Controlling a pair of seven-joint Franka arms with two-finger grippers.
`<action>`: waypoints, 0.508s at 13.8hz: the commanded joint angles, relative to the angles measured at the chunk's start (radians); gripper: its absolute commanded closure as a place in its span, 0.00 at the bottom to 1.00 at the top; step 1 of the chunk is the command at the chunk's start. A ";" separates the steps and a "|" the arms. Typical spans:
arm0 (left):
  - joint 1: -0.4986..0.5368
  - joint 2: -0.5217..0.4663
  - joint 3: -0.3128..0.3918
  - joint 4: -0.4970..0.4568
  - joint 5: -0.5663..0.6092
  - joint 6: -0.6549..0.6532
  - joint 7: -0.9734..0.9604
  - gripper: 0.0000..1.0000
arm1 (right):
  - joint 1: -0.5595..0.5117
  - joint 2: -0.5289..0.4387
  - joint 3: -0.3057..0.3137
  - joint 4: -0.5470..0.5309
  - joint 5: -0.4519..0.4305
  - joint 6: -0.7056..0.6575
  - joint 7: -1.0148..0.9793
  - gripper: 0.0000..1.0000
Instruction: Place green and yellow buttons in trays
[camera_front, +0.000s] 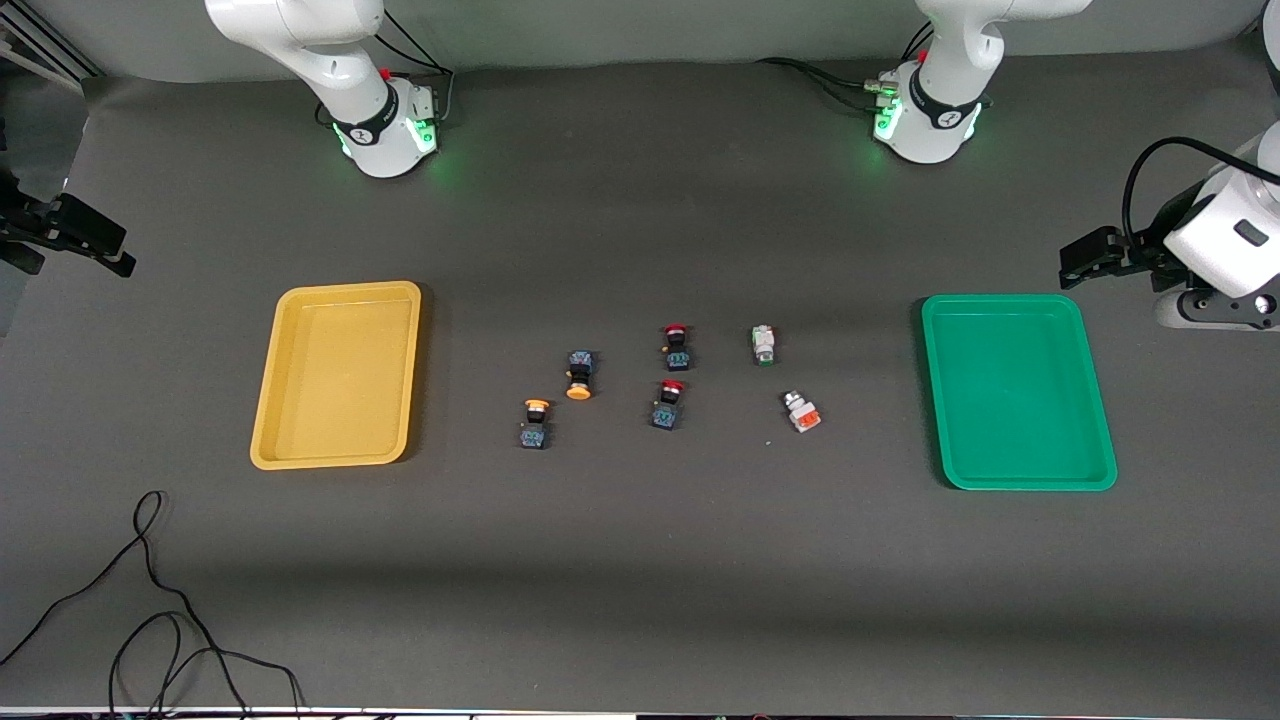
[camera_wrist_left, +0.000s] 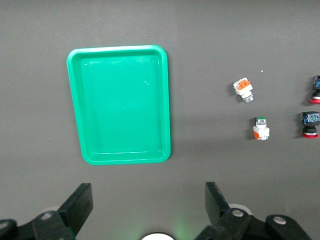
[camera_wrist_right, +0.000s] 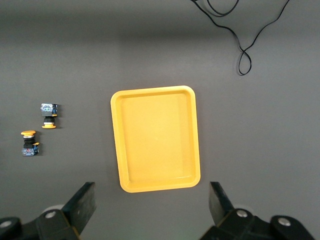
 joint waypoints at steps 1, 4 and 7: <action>-0.004 0.005 0.005 0.017 -0.001 0.004 0.011 0.00 | -0.026 -0.002 0.014 0.008 0.024 -0.010 -0.015 0.00; -0.004 0.005 0.005 0.017 0.000 0.004 0.011 0.00 | -0.025 -0.001 0.014 0.008 0.023 -0.010 -0.013 0.00; -0.004 0.007 0.005 0.017 -0.001 0.004 0.011 0.00 | -0.025 0.002 0.014 0.011 0.023 -0.010 -0.015 0.00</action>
